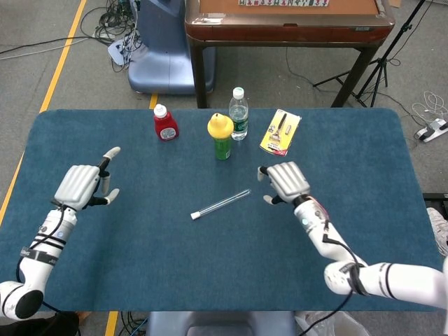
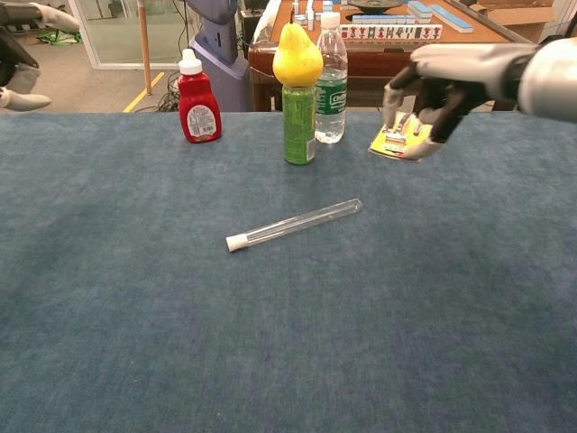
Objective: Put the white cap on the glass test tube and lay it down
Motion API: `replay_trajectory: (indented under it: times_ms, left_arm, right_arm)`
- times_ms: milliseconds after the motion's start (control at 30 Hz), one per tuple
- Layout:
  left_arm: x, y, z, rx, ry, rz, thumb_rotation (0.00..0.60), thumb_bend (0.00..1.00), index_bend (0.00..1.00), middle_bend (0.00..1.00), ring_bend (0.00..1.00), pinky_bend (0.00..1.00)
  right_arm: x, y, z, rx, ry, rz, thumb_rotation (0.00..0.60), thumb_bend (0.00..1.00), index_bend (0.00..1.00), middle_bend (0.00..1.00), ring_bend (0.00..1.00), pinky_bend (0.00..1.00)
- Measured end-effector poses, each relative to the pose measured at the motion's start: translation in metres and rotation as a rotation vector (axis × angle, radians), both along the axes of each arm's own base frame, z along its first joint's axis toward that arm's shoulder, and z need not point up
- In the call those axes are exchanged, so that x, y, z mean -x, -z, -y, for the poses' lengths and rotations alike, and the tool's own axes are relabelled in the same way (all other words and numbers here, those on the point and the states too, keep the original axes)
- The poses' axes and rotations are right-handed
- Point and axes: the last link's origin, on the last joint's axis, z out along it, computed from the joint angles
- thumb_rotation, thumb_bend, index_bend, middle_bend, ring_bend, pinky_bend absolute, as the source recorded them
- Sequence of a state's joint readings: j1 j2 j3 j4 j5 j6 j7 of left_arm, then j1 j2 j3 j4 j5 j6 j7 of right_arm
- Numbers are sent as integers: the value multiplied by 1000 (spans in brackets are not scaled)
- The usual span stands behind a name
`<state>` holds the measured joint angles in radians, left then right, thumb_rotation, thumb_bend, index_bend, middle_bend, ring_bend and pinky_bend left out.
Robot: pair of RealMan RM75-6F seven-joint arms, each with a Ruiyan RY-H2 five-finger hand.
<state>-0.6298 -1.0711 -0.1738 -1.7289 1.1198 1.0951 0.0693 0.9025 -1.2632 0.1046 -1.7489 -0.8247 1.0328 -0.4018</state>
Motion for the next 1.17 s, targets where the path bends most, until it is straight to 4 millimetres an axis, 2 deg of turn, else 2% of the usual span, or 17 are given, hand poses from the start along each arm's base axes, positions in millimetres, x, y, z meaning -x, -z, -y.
replay_trajectory:
  times_ms: [100,200,400,467,700,900,1167]
  left_arm:
    - [18,-7,11,-48,-28,-25,600,277,100,581,593,848]
    - [37,-14,26,-96,-58,-50,600,271,113,517,522,751]
    - [70,-23,62,-159,-118,-110,600,258,114,414,400,567]
    - [77,-26,72,-177,-132,-122,600,252,113,387,375,517]
    - [93,-31,113,-250,-161,-134,600,249,111,375,364,465]
    - [97,-25,142,-271,-184,-137,600,249,112,374,364,448]
    - [96,-14,154,-264,-197,-141,600,249,112,374,364,448]
  right_arm:
    - [24,-31,-22,65,7,-43,600,232,461,773,777,1000]
    - [48,-52,-45,113,26,-64,600,246,461,706,702,982]
    - [90,-75,-90,176,80,-64,600,246,461,552,509,727]
    - [99,-81,-102,199,91,-62,600,246,461,522,473,682]
    - [127,-101,-143,308,128,-29,600,246,459,501,448,651]
    - [145,-102,-170,345,175,-12,600,246,459,501,447,648]
    - [149,-96,-174,333,175,-12,600,246,459,501,447,648]
